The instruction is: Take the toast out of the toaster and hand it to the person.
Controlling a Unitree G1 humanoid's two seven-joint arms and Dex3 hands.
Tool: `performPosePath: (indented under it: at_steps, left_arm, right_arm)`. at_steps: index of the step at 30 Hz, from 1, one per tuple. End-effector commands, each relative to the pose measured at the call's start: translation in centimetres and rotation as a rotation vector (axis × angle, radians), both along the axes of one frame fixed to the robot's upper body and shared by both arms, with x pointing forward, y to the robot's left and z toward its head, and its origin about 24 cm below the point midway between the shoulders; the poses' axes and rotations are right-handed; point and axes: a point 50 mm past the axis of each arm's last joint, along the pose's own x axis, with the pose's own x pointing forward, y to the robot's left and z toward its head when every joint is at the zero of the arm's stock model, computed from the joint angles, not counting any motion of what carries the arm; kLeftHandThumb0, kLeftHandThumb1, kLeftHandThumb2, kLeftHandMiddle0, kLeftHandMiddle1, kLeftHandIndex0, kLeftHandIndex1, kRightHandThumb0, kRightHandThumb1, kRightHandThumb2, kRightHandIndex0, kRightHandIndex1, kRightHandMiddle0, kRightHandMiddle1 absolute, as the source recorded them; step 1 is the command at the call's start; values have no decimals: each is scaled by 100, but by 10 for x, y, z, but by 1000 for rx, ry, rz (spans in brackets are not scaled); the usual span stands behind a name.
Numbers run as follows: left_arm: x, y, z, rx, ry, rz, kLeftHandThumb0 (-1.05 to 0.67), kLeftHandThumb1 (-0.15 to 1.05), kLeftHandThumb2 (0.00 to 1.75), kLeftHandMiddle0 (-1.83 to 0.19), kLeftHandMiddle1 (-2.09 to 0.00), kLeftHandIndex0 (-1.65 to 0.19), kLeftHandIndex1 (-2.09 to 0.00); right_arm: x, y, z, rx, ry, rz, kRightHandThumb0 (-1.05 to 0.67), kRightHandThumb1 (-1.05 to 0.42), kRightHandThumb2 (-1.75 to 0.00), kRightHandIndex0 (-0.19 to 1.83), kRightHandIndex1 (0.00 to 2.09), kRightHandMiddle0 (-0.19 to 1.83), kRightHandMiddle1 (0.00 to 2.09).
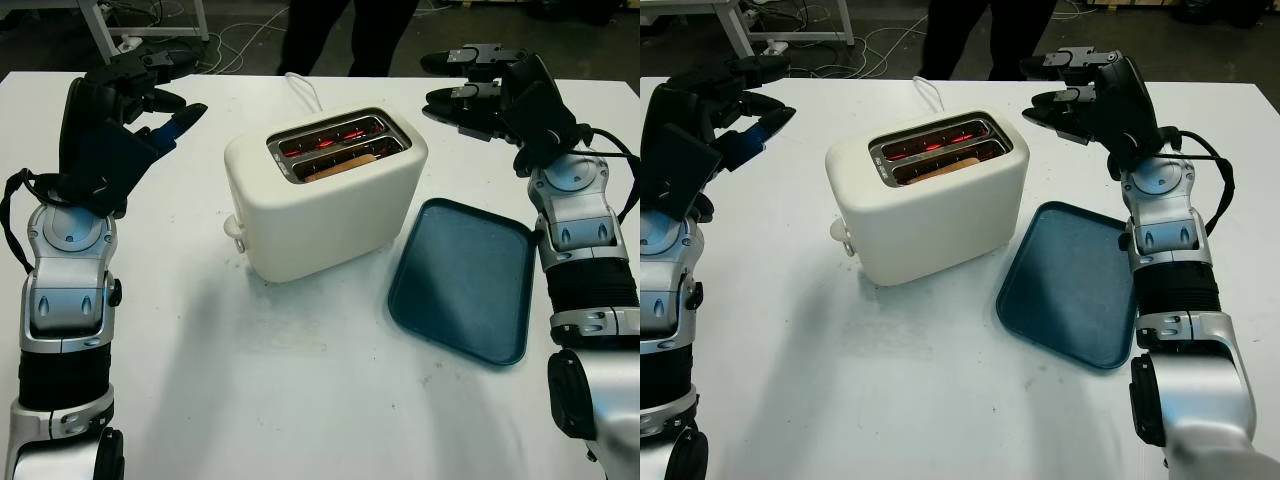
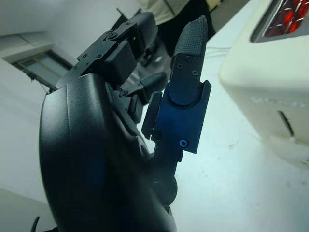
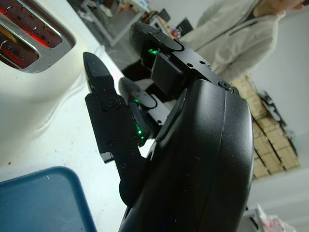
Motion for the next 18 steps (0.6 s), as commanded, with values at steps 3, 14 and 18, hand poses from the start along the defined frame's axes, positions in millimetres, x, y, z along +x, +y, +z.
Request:
performPosePath:
  at_steps: [3, 14, 18]
  left_arm:
    - [-4, -2, 1, 10, 7, -13, -55, 91, 3, -35, -109, -64, -28]
    - [-8, -4, -4, -22, 49, -26, -53, 92, 4, -36, -104, -59, -34]
    - [-11, -5, -5, -26, 52, -23, -52, 92, 5, -35, -104, -58, -36]
  right_arm:
    - [-2, -1, 3, 5, -14, 9, -28, -77, 0, 94, 13, 90, 6]
    - [-3, 1, 2, -3, -13, 25, -29, -77, 0, 94, 14, 90, 4]
    - [-6, 0, 4, 14, -28, 19, -28, -78, 0, 93, 14, 90, 4]
